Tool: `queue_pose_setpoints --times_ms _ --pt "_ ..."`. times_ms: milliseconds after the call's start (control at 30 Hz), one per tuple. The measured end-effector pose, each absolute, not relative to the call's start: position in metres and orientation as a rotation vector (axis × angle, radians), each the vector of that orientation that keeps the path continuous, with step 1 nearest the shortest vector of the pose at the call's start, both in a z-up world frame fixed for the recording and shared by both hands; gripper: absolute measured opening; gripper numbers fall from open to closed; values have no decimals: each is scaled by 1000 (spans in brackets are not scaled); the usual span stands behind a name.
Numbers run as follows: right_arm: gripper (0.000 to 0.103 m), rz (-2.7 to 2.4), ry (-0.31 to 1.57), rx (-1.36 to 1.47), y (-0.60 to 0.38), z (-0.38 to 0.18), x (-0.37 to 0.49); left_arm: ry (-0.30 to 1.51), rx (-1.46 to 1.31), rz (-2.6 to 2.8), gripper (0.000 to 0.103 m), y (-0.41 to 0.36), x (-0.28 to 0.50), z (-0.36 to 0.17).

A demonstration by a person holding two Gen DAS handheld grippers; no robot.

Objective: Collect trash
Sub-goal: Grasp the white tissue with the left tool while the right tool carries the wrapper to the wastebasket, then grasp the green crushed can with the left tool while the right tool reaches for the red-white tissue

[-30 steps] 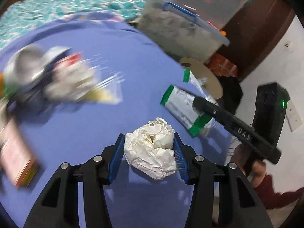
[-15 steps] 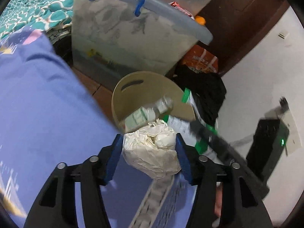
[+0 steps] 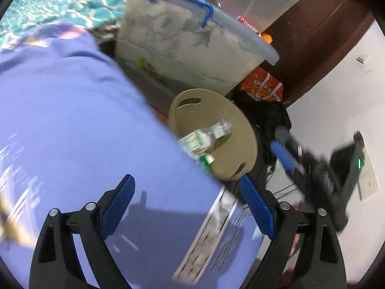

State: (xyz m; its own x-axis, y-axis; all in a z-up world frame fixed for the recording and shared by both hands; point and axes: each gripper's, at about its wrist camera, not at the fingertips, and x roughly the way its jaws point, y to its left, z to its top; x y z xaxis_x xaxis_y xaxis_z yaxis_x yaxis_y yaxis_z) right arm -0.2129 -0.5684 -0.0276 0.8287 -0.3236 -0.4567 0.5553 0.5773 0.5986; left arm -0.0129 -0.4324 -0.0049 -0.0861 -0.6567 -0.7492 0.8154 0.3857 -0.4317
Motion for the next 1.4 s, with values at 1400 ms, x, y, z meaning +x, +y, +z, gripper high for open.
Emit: queue_pose_setpoints --times_ms 1400 --pt "67 155 863 187 -246 -6 74 852 -160 -445 92 3 33 -33"
